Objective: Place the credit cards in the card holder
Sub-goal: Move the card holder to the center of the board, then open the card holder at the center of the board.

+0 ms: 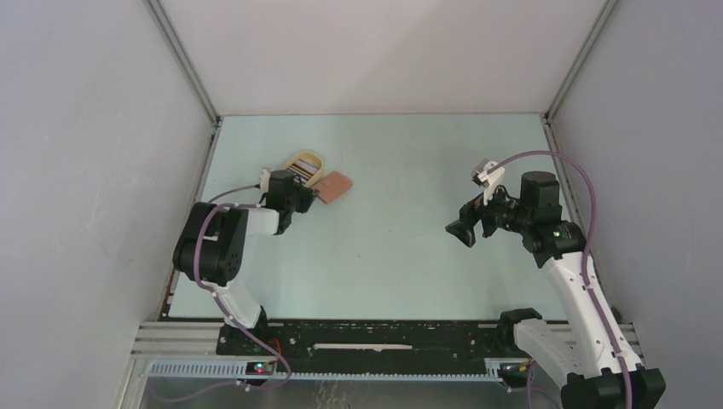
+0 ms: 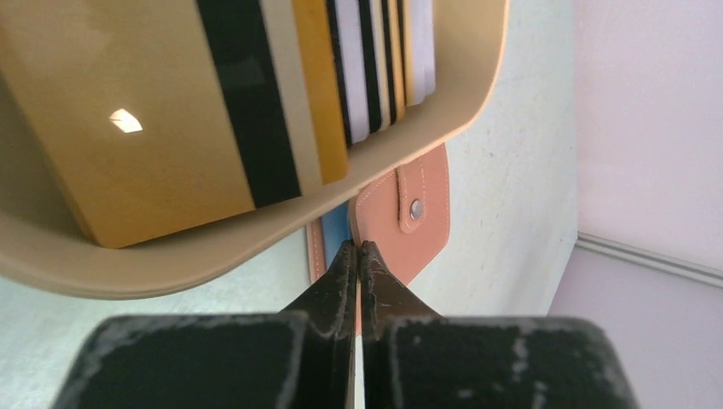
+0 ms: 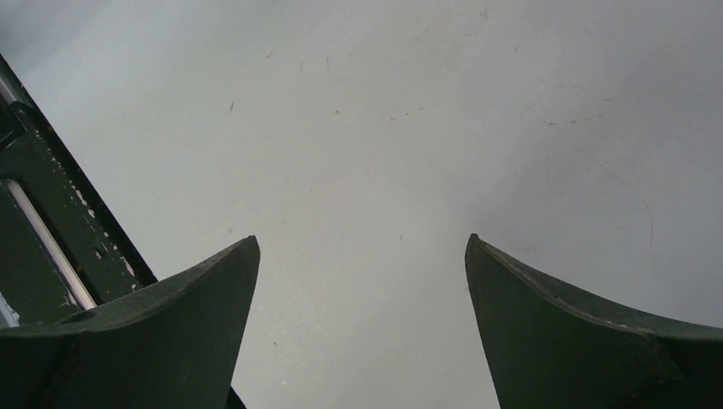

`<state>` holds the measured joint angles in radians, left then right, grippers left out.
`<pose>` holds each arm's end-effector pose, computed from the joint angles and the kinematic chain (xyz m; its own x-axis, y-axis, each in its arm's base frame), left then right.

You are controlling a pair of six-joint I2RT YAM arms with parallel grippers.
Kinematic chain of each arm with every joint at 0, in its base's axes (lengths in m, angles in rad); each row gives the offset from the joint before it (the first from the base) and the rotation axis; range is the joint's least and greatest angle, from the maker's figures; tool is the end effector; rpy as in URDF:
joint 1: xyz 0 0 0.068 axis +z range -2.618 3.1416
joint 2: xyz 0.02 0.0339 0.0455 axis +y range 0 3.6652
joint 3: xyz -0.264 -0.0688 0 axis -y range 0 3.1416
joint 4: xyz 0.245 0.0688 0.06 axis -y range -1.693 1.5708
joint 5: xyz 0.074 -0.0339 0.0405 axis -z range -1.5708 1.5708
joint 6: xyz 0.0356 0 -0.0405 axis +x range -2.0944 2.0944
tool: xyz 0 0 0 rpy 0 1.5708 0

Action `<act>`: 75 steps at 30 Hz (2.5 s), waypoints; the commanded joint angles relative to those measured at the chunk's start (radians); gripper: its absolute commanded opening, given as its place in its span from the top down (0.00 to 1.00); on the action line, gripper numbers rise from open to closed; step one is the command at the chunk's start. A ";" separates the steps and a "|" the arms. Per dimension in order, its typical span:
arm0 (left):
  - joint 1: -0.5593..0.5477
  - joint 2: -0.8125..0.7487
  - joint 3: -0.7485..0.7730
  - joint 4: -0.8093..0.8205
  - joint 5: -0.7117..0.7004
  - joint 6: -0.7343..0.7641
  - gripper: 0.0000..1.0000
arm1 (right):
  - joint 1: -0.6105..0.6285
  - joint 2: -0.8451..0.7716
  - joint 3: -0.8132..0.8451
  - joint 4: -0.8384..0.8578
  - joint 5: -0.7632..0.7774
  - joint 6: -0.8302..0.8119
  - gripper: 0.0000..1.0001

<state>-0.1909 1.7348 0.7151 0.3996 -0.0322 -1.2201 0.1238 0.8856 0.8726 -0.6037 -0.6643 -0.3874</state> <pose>0.3259 -0.0618 0.1330 -0.3500 -0.8884 -0.2972 -0.4795 0.4424 -0.7579 0.1778 0.0442 0.3157 -0.3061 -0.3378 -0.8900 -0.7689 0.6389 0.0219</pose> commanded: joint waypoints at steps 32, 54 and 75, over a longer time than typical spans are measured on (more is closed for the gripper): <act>-0.824 -0.048 -0.334 0.813 -0.304 0.139 1.00 | 0.093 0.202 0.007 -0.070 -0.275 -0.062 0.08; -1.035 0.158 -0.158 0.709 -0.615 -0.042 1.00 | 0.284 0.577 0.113 -0.038 0.202 0.148 0.31; -1.075 0.189 -0.137 0.696 -0.616 -0.043 1.00 | 0.342 0.710 0.148 -0.037 0.313 0.147 0.43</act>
<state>-1.2465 1.9194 0.5407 1.0866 -0.6231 -1.2762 0.4496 1.5803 0.9710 -0.6552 -0.3805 -0.2440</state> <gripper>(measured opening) 0.010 0.587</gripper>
